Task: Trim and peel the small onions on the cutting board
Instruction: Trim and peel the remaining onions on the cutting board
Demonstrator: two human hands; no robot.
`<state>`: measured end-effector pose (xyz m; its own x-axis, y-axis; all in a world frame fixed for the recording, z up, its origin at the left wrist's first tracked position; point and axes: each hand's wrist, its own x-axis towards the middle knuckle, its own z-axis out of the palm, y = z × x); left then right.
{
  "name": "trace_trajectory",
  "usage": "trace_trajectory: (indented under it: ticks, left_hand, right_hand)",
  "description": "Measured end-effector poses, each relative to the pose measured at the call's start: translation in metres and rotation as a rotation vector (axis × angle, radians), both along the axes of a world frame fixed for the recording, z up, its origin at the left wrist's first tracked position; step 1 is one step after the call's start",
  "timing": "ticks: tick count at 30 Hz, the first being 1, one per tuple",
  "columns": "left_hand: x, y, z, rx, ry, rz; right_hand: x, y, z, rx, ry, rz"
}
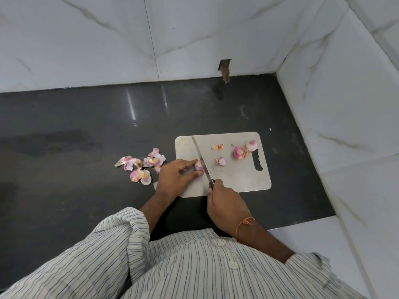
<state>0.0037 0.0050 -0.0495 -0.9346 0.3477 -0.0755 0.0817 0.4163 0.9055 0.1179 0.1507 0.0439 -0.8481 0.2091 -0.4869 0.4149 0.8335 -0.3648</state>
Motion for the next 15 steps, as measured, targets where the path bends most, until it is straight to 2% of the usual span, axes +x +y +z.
trace_trajectory:
  ticks: [8,15]
  left_hand:
    - [0.002,-0.001,0.001,-0.006,0.025,-0.023]
    - [0.003,-0.001,-0.004,0.010,0.060,-0.019]
  right_hand:
    - [0.024,-0.002,0.005,0.045,-0.090,-0.003]
    - [-0.012,-0.004,-0.008,0.010,-0.065,-0.044]
